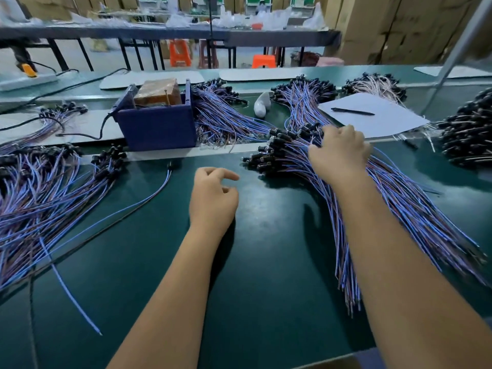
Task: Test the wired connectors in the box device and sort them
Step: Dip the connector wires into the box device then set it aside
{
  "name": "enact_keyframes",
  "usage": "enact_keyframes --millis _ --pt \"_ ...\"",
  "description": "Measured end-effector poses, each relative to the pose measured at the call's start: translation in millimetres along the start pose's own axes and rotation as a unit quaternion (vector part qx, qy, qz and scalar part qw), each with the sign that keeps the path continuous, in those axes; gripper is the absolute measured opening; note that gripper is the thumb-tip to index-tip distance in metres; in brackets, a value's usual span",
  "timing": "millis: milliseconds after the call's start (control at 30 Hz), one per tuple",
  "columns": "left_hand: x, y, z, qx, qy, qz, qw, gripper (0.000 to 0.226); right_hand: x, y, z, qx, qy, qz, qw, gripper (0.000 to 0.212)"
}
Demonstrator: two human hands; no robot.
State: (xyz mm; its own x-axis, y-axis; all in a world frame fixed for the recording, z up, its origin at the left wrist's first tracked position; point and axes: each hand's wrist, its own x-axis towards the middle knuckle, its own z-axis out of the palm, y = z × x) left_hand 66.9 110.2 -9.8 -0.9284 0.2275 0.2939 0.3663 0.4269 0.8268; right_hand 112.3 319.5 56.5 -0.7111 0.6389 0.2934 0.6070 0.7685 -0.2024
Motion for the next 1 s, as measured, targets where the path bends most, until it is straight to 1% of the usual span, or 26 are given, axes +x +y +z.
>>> enact_keyframes --millis 100,167,200,233,300,333,367,400,467,533,600,667,733,800,833,900,967,1000 --pt "5 -8 -14 0.106 0.072 -0.023 0.992 0.029 -23 -41 14 0.052 0.048 -0.063 0.995 0.043" --pt "11 -17 -32 0.162 0.133 -0.063 0.976 0.036 -41 -72 26 0.091 0.046 -0.125 0.987 0.042" --pt "13 -24 -42 0.187 0.149 -0.088 0.967 0.041 -49 -88 32 0.118 0.028 -0.153 0.981 0.042" --pt "15 -31 -52 0.211 0.150 -0.115 0.959 0.045 -57 -104 40 0.152 -0.004 -0.174 0.973 0.042" --pt "17 -43 -66 0.248 0.137 -0.159 0.946 0.053 -72 -131 56 0.206 -0.111 -0.187 0.954 0.042" --pt "17 -48 -70 0.250 0.137 -0.173 0.943 0.054 -80 -142 64 0.206 -0.160 -0.182 0.948 0.043" --pt "17 -51 -73 0.243 0.143 -0.179 0.943 0.054 -86 -151 72 0.180 -0.183 -0.182 0.949 0.042" --pt "17 -53 -73 0.236 0.150 -0.177 0.944 0.052 -91 -156 79 0.138 -0.178 -0.192 0.955 0.040" --pt "18 -54 -72 0.242 0.146 -0.167 0.945 0.047 -96 -161 85 0.086 -0.136 -0.210 0.964 0.037" --pt "22 -55 -70 0.285 0.115 -0.168 0.937 0.044 -92 -161 87 0.088 -0.121 -0.205 0.967 0.036" --pt "25 -54 -67 0.328 0.081 -0.177 0.924 0.042 -88 -158 87 0.118 -0.116 -0.192 0.967 0.035" --pt "27 -53 -64 0.340 0.062 -0.169 0.923 0.036 -87 -154 87 0.145 -0.110 -0.207 0.961 0.042" --pt "27 -52 -60 0.336 0.051 -0.152 0.928 0.032 -90 -154 87 0.150 -0.094 -0.262 0.949 0.048" --pt "28 -50 -57 0.321 0.033 -0.128 0.938 0.032 -91 -156 88 0.119 -0.060 -0.318 0.939 0.037" --pt "29 -50 -56 0.303 0.028 -0.115 0.946 0.032 -91 -157 88 0.097 -0.042 -0.332 0.938 0.030" --pt "29 -49 -56 0.234 0.045 -0.099 0.966 0.029 -91 -156 85 0.076 -0.010 -0.328 0.942 0.022" --pt "28 -46 -57 0.131 0.091 -0.095 0.983 0.022 -90 -154 83 0.065 0.001 -0.317 0.946 0.017" --pt "28 -44 -57 0.079 0.119 -0.098 0.985 0.019 -90 -153 82 0.065 -0.001 -0.310 0.949 0.015"
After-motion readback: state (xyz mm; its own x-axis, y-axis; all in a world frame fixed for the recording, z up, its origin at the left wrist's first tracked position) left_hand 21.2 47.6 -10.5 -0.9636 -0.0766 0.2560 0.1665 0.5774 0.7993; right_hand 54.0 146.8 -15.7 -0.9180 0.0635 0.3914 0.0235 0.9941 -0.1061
